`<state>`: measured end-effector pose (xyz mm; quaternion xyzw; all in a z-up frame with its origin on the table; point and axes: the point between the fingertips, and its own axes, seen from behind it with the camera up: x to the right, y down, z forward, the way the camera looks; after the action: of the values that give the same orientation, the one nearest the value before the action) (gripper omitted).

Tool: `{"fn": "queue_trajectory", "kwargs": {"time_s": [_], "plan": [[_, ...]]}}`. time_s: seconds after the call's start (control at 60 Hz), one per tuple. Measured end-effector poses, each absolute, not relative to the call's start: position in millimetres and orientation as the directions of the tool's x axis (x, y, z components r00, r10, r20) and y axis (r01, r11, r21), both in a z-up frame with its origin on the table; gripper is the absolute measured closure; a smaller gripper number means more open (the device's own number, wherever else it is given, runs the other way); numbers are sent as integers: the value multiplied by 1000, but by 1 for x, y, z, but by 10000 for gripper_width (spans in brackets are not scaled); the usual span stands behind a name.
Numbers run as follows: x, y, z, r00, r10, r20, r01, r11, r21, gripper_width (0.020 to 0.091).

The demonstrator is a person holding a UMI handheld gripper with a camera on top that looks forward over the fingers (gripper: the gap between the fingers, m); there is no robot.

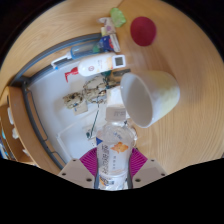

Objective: Pour water

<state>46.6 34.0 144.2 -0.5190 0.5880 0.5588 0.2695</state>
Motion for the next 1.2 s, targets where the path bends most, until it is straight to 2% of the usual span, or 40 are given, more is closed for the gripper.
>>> {"fn": "queue_trajectory", "kwargs": {"time_s": [0.217,0.3,0.45,0.567,0.667,0.783,0.85,0.9,0.95,1.017,1.117,1.2], "plan": [[62,37,132,-514,-339,-788,-826,-50,561,723],[57,39,134,-485,-356,-799,-836,-80,543,723],[57,40,159,-399,-338,-853,-874,-141,465,724],[67,39,198,-161,-279,-947,-943,-238,231,724],[89,37,231,173,-189,-967,-943,-314,-107,723],[131,34,261,581,-74,-811,-784,-317,-533,721],[163,36,281,720,-43,-693,-680,-244,-692,721],[185,37,285,801,-37,-598,-593,-195,-782,714],[207,38,287,873,-50,-485,-486,-150,-861,712],[235,39,274,940,-97,-327,-338,-143,-930,715],[270,37,238,980,-163,-113,-145,-200,-969,714],[285,38,214,984,-173,-45,-85,-230,-969,715]]}}
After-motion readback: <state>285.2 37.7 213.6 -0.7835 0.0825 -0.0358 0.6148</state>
